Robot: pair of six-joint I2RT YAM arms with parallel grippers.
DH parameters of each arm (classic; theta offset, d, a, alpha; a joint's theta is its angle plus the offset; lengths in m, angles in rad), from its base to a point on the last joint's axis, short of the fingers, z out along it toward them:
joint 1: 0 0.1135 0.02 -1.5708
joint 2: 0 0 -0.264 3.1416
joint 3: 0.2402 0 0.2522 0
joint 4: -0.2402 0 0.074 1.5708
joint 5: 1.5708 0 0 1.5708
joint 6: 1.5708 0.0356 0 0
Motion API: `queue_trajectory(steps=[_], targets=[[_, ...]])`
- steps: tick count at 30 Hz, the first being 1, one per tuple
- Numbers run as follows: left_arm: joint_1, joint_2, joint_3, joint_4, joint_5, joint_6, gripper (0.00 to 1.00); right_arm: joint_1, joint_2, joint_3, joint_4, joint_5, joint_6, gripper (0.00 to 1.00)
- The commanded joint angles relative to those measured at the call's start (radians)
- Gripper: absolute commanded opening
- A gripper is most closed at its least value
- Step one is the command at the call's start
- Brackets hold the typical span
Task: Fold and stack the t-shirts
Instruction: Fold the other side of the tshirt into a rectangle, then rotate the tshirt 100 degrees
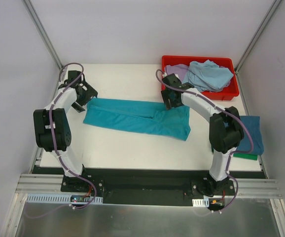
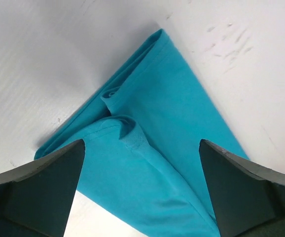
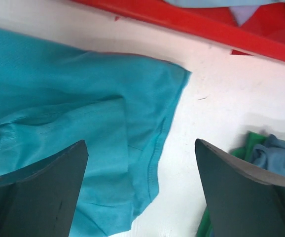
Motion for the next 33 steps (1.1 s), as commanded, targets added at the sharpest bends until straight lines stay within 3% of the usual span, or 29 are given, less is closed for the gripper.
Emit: queue_trajectory(steps=[1,3,6,12,15,19,21,24,28,31,33], targets=[[-0.014,-0.124,0.035,-0.011,0.027,0.027,0.99,0.003,-0.193,-0.062,0.004,0.074,0.083,0.96],[-0.033,-0.128,0.034,-0.01,0.061,0.039,0.99,0.002,-0.277,-0.137,0.023,0.057,0.129,0.96],[-0.068,-0.075,0.053,0.001,0.157,0.074,0.99,0.003,-0.351,-0.247,0.062,-0.091,0.193,0.96],[-0.137,0.083,0.112,-0.001,0.294,0.091,0.99,0.003,-0.348,-0.352,0.115,-0.283,0.272,0.96],[-0.142,0.123,0.107,-0.002,0.261,0.091,0.99,0.002,-0.318,-0.37,0.157,-0.344,0.278,0.96],[-0.122,0.149,0.083,-0.008,0.1,0.12,0.99,0.009,-0.235,-0.349,0.193,-0.468,0.275,0.96],[-0.079,0.146,0.043,-0.022,0.113,0.114,0.99,0.022,-0.164,-0.32,0.187,-0.487,0.261,0.96],[-0.004,0.074,-0.112,-0.025,0.139,0.081,0.99,0.036,-0.089,-0.265,0.167,-0.512,0.258,0.96],[0.009,-0.125,-0.334,-0.024,0.122,0.076,0.99,0.048,0.03,-0.147,0.139,-0.584,0.246,0.96],[-0.002,-0.309,-0.536,-0.024,0.133,0.032,0.99,0.046,0.145,-0.003,0.122,-0.64,0.235,0.96],[-0.016,-0.438,-0.656,-0.024,0.127,-0.02,0.99,0.049,0.259,0.178,0.064,-0.708,0.214,0.96]])
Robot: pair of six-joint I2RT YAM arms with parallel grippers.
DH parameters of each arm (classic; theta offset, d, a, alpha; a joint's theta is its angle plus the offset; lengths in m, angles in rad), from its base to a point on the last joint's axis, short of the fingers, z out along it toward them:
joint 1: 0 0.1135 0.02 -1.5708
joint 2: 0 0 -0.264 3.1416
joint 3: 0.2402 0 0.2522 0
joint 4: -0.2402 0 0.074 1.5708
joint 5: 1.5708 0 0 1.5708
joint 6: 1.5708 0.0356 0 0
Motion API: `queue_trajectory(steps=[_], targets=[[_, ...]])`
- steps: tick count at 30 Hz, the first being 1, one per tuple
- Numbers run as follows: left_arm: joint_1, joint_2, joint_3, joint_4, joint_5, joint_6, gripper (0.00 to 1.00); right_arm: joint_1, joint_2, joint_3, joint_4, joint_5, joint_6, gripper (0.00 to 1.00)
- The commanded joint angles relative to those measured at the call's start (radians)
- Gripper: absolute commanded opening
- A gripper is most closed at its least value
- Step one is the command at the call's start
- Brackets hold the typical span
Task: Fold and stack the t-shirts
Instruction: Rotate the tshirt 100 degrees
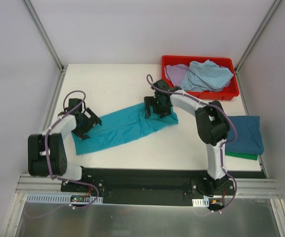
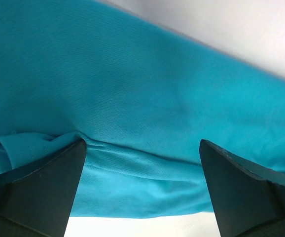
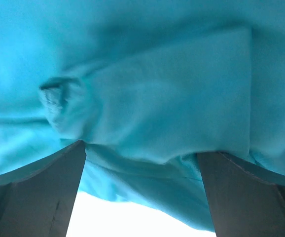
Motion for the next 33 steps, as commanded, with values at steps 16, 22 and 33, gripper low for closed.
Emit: queue_trajectory(steps=[16,22,33], targets=[[-0.771,-0.348,-0.266,0.026,-0.025,-0.501,0.99,-0.08,0.564,0.997,0.139,-0.166,-0.012,0.96],[-0.826,-0.309,-0.122,0.034,-0.099,-0.388,0.99,-0.052,0.437,1.021,-0.028,-0.216,-0.129,0.96],[-0.82,-0.579,-0.159,-0.072,-0.256,-0.222,0.99,0.079,0.093,0.527,-0.231,-0.073,-0.104,0.96]])
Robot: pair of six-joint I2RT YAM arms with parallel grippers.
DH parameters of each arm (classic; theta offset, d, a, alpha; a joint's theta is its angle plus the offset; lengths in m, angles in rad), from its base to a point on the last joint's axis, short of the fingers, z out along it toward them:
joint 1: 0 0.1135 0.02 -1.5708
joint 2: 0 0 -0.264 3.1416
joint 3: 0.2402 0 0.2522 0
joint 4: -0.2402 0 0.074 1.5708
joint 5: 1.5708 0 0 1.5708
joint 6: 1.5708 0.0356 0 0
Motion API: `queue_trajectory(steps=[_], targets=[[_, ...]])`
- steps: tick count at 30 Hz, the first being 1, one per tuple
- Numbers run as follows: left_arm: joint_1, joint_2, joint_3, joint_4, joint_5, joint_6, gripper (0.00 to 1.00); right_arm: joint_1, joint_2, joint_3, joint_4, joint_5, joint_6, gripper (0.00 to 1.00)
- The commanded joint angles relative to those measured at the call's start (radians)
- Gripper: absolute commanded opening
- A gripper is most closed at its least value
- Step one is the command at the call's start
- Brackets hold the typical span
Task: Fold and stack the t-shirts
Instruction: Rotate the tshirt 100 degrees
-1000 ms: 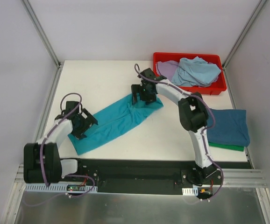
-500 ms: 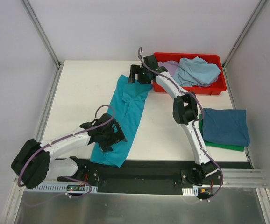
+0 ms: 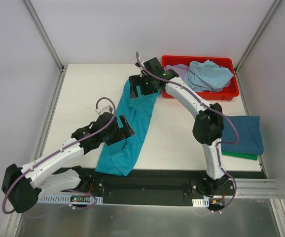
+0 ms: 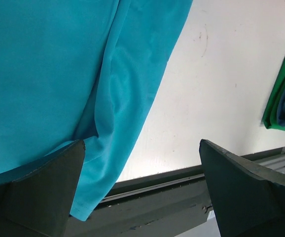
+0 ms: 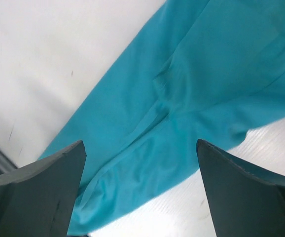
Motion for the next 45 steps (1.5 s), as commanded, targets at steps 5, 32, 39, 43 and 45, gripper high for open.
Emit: queue_trajectory(steps=[5,32,39,43,45], targets=[[0.008,-0.144,-0.1,-0.1,-0.081,0.067,0.99,0.102,-0.135,-0.294,-0.014,0.041,0.146,0.96],[0.078,0.481,0.012,0.34,0.379,0.137,0.99,-0.052,0.43,0.395,-0.163,-0.07,0.062,0.96],[0.078,0.427,0.063,0.331,0.39,0.17,0.99,-0.067,0.231,0.292,-0.106,-0.102,-0.046,0.96],[0.078,0.273,-0.014,0.313,0.377,0.185,0.99,-0.061,0.067,0.19,-0.151,-0.099,-0.072,0.96],[0.078,0.215,-0.034,0.278,0.384,0.205,0.99,-0.056,-0.059,0.093,-0.179,-0.05,-0.06,0.96]])
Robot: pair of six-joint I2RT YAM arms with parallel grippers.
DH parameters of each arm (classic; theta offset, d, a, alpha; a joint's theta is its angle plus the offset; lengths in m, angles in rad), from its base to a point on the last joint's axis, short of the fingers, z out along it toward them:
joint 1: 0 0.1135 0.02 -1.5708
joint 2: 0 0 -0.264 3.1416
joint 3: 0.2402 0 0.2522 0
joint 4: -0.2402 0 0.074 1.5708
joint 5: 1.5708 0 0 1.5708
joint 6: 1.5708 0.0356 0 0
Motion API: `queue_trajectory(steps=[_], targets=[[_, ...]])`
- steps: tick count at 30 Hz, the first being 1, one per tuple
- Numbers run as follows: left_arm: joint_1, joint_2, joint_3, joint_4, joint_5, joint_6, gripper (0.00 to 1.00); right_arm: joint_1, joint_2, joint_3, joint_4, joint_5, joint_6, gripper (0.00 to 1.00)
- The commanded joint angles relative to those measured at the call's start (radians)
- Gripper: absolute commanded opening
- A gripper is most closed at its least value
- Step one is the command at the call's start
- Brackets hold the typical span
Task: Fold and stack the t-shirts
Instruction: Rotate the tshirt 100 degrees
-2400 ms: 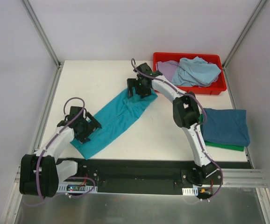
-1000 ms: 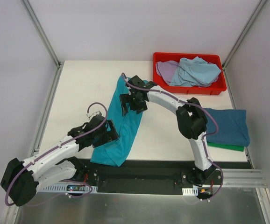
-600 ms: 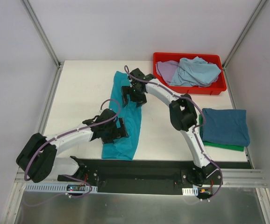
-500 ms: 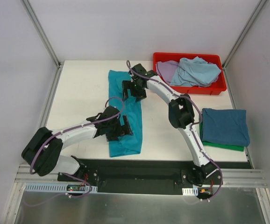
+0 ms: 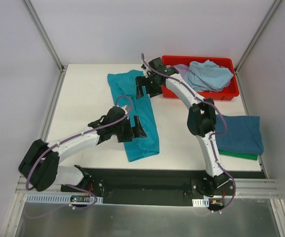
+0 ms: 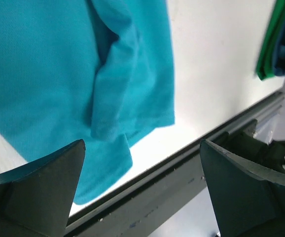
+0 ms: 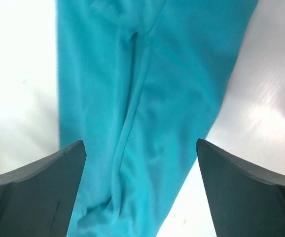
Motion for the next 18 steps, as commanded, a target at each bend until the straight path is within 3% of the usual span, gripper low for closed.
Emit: queue_trajectory(steps=[1,6,10,13,18], targets=[[0.004,-0.161,-0.053,-0.061,0.022,0.058,0.99,0.024,-0.353,-0.163,-0.048,0.051,-0.035,0.96],[-0.001,-0.241,-0.129,-0.055,0.121,0.148,0.99,0.047,-0.701,-0.734,0.118,0.07,0.012,0.96],[-0.04,-0.202,-0.141,0.034,0.207,0.173,0.99,0.087,-0.919,-1.168,0.342,0.019,0.181,0.99],[-0.059,-0.157,-0.15,0.108,0.24,0.175,0.99,0.137,-0.982,-1.296,0.432,-0.002,0.264,0.92],[-0.074,-0.081,-0.165,0.159,0.249,0.179,0.99,0.214,-0.934,-1.321,0.449,0.028,0.325,0.73]])
